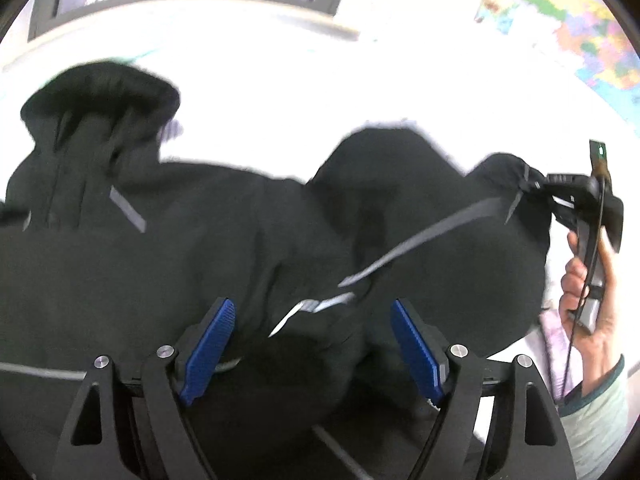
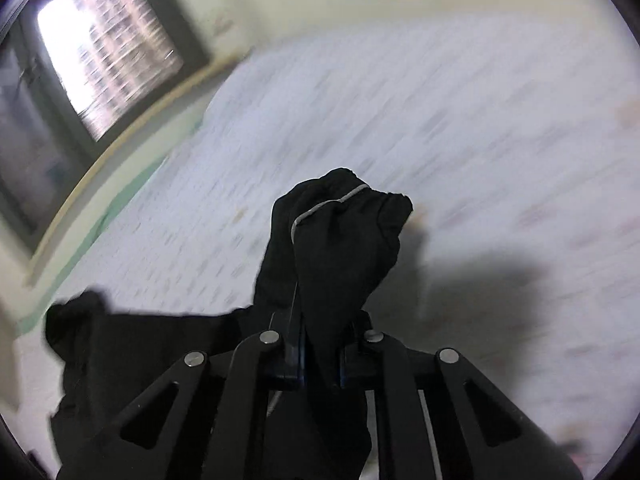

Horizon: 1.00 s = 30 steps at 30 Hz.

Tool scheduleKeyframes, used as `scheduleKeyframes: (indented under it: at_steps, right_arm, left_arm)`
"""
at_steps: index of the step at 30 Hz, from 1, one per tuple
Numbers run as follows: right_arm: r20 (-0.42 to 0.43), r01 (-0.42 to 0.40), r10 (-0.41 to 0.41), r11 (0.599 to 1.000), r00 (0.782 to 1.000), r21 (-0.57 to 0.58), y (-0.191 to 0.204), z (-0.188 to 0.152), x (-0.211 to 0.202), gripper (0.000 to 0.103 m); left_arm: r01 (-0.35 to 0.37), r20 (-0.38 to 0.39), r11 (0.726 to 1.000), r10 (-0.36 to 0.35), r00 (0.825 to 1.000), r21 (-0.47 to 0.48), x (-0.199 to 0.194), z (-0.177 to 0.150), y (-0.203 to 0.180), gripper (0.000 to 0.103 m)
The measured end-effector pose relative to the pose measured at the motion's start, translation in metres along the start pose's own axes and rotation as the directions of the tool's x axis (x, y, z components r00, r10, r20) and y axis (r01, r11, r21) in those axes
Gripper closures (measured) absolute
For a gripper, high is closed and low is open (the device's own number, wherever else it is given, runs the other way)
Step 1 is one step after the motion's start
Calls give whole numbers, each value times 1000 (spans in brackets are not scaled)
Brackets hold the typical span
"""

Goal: Fold large clothes
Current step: 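Grasp the jacket's side edge with the right gripper and lift it, then fold the side panel over toward the jacket center with the right gripper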

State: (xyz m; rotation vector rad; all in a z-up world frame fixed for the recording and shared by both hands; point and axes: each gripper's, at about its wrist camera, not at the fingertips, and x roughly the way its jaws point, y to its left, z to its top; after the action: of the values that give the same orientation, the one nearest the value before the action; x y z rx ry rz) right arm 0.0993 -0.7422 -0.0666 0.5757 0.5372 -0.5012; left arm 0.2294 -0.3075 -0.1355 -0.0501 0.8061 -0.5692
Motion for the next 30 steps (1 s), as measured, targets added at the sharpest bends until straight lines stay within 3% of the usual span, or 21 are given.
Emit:
scheduleKeyframes:
  at_steps: [2, 4, 6, 7, 9, 11, 15, 18, 21, 25, 30]
  right_arm:
    - [57, 66, -69, 997, 996, 39, -19, 14, -24, 89]
    - [52, 56, -60, 996, 997, 73, -31, 20, -34, 89]
    - [25, 62, -64, 994, 998, 94, -39, 22, -32, 90]
    - [18, 63, -65, 994, 998, 89, -40, 20, -29, 89]
    - [-19, 52, -51, 996, 999, 74, -40, 13, -21, 90]
    - [-51, -13, 16, 998, 999, 57, -37, 8, -15, 90]
    - [-55, -193, 193, 981, 980, 11, -16, 0, -35, 90]
    - [-72, -252, 247, 965, 966, -70, 20, -6, -54, 90]
    - [-103, -334, 321, 931, 941, -149, 66, -18, -79, 90]
    - [-118, -364, 344, 890, 931, -274, 124, -42, -114, 90]
    - [-177, -428, 390, 811, 904, -399, 216, -85, -146, 90]
  left_arm:
    - [40, 0, 999, -40, 999, 14, 1, 10, -11, 22]
    - [72, -38, 997, -71, 997, 21, 16, 14, -20, 22]
    - [148, -159, 989, -148, 976, -13, 52, 10, -22, 22]
    - [124, -231, 992, -125, 965, -18, 76, 3, -21, 22]
    - [72, -237, 997, -61, 969, 35, 87, -3, -27, 22]
    - [45, -227, 994, -22, 974, 97, 78, -2, -39, 22]
    - [93, -166, 992, -78, 983, 85, 34, 5, -32, 22]
    - [94, -92, 993, -87, 992, 69, -17, 8, -17, 22]
    - [69, -36, 996, -67, 997, 64, -67, 11, 7, 22]
    - [16, 28, 999, -17, 999, 51, -129, 11, 35, 22]
    - [-79, 102, 997, 79, 992, -2, -196, 0, 85, 22]
